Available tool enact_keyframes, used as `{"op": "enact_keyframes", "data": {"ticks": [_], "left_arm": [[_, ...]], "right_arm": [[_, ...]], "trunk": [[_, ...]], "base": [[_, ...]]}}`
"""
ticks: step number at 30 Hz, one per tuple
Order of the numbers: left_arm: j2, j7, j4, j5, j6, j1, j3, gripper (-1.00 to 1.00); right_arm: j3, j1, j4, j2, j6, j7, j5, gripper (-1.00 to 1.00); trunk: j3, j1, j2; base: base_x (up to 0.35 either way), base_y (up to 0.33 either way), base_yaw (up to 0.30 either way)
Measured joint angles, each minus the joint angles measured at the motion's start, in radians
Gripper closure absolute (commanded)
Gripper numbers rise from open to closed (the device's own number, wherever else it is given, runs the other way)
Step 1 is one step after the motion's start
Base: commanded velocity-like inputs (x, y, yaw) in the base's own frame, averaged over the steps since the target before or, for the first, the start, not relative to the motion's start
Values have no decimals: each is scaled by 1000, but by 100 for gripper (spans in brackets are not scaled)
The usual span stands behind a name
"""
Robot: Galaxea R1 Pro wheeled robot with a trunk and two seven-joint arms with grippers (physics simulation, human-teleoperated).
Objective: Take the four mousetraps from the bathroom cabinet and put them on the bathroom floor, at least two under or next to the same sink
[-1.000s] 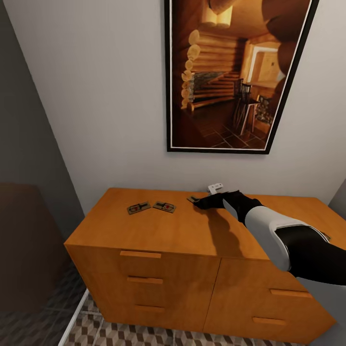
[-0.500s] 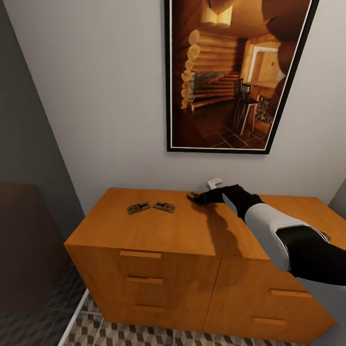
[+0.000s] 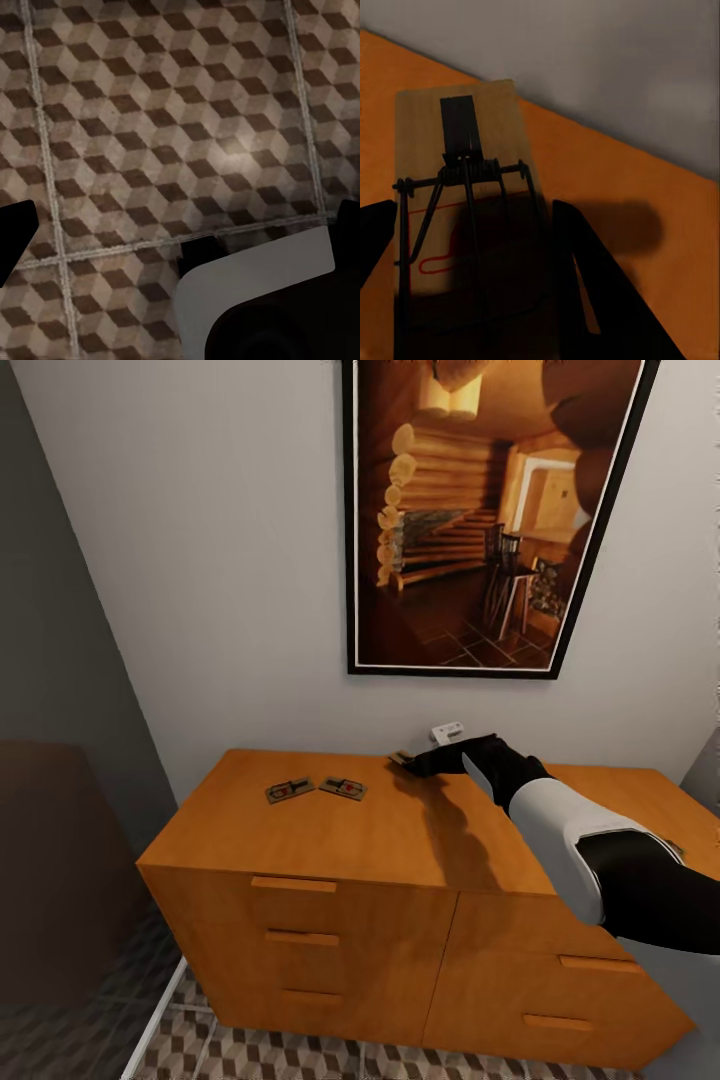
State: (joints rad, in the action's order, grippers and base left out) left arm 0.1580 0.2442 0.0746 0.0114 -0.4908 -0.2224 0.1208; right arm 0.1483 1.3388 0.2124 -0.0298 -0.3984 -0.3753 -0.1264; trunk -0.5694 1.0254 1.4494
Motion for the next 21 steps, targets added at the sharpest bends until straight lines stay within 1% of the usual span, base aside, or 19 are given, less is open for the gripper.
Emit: {"op": "enact_keyframes", "data": {"ticks": [21], "left_arm": [[0,0,0,0,0,0,0,-100]], "right_arm": [[2,0,0,3,-2,2,-3,100]], "trunk": [[0,0,0]], "base": [[-326,0,0]]}}
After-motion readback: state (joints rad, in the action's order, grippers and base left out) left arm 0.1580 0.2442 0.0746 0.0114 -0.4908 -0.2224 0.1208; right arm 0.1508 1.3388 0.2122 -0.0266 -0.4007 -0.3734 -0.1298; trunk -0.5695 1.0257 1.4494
